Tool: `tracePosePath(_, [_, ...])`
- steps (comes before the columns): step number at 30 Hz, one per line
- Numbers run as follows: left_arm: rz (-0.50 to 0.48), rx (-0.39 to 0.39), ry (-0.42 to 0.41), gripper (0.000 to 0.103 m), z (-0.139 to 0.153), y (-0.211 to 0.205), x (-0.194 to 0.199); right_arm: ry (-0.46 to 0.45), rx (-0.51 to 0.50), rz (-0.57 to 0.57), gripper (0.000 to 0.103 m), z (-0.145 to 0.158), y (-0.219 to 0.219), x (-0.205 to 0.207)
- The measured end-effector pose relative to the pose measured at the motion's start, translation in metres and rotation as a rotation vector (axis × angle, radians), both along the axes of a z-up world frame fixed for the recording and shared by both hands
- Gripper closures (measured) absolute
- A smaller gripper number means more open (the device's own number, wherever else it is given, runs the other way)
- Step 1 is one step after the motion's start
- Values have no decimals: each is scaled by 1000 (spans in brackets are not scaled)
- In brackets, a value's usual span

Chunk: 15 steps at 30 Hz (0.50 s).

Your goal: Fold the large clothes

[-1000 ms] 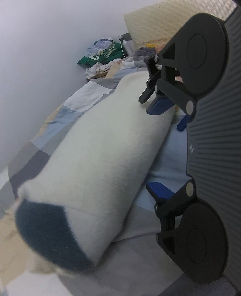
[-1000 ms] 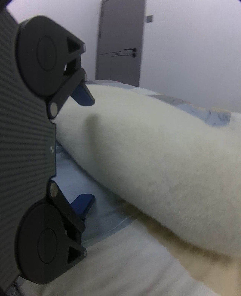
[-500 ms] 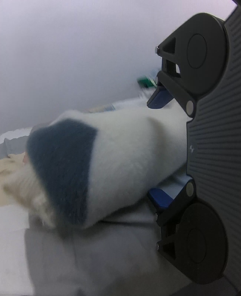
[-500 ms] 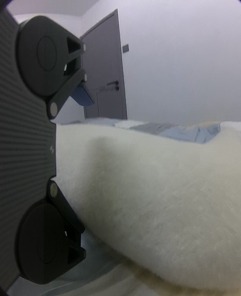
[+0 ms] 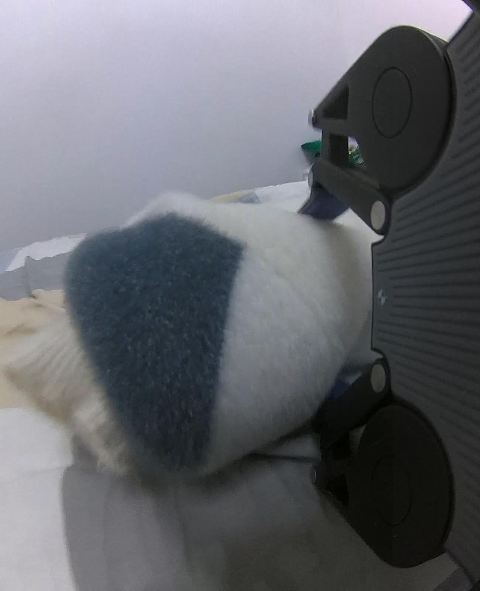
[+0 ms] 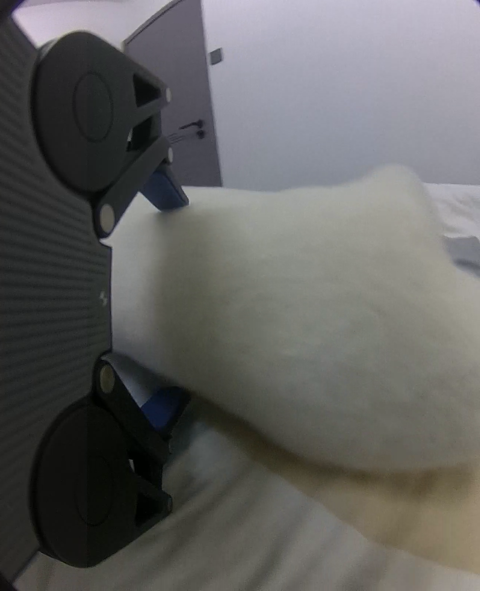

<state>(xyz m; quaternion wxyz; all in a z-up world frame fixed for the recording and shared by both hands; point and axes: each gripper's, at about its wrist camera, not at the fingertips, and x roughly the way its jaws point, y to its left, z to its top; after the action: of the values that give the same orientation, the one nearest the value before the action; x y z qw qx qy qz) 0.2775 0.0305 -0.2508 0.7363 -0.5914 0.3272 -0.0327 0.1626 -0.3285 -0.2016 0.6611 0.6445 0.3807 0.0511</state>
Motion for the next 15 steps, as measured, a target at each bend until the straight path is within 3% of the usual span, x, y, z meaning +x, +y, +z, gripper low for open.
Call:
tracePosePath(3, [-1,55,-62,48,10,-4,-3,-14,-50,-34,0,5,-3,2])
tracePosePath(7, [-32,71,-141,50,16,-9,-1,-14,-24,-79,0,0,-10,4])
tracePosePath(11, [-33,11,-136,50,5,-3,-1,-15,30,-119,0,-5,-18,0])
tracePosePath(15, [-35,16,-134,49,1,5,14,-20,28,-122,0,-6,-18,8])
